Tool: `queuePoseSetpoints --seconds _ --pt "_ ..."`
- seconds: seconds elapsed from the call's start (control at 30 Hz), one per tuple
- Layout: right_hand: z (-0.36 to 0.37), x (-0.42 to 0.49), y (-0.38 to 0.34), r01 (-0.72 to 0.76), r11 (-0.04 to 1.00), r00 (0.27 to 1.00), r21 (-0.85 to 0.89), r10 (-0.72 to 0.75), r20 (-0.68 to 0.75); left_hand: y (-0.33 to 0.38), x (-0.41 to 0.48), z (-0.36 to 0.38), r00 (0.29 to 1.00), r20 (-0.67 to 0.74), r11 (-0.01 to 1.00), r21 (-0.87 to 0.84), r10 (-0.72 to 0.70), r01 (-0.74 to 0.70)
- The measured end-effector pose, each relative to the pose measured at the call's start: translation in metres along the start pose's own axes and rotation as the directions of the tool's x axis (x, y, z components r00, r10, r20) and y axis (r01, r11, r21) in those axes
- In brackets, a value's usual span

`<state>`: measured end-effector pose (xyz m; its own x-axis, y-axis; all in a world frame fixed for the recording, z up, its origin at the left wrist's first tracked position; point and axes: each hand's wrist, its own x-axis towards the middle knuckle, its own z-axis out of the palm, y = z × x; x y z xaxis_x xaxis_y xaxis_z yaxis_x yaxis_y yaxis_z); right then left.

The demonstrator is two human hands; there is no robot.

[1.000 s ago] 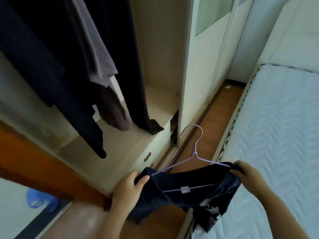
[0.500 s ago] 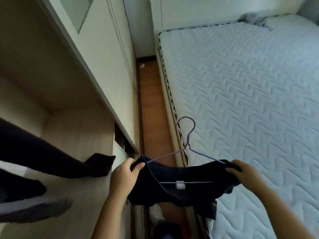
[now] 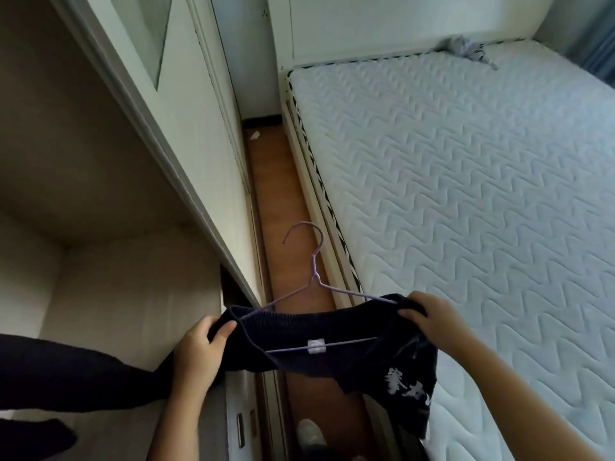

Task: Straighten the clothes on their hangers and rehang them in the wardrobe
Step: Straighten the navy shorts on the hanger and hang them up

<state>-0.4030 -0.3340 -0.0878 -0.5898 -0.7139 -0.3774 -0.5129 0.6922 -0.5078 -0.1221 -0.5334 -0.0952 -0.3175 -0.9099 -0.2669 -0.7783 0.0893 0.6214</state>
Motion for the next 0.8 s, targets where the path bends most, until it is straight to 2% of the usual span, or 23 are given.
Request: queuePoseSetpoints --seconds 0.13,0.3,0.43,0.53,0.6,0.7,0.8 --pt "-0.009 0.016 -0.028 0.103 0.991 0.994 -0.081 -0.107 -0.038 -0.001 0.016 -0.016 0.998 -0.047 0.999 0.016 -0.028 0.029" --pt "-0.027 0.051 -0.087 0.289 0.955 0.952 -0.063 -0.28 0.122 -0.01 0.051 -0.051 0.989 -0.121 0.982 0.154 -0.09 0.108" --pt "-0.026 0.091 -0.148 0.417 0.909 0.889 0.023 -0.413 0.199 -0.009 0.069 -0.082 0.951 -0.265 0.952 0.215 -0.157 0.217" --pt "-0.014 0.111 -0.197 0.532 0.845 0.801 0.058 -0.524 0.29 0.012 0.059 -0.098 0.908 -0.4 0.961 0.177 -0.124 0.21" --pt "-0.007 0.117 -0.228 0.586 0.806 0.733 0.084 -0.572 0.368 0.037 0.048 -0.108 0.833 -0.552 0.974 0.174 -0.027 0.148" --pt "-0.001 0.121 -0.27 0.592 0.773 0.633 0.229 -0.621 0.462 0.076 0.032 -0.129 0.669 -0.718 0.949 0.31 0.193 0.059" --pt "0.002 0.124 -0.311 0.637 0.716 0.535 0.285 -0.677 0.505 0.102 0.015 -0.156 0.505 -0.811 0.903 0.409 0.294 0.13"
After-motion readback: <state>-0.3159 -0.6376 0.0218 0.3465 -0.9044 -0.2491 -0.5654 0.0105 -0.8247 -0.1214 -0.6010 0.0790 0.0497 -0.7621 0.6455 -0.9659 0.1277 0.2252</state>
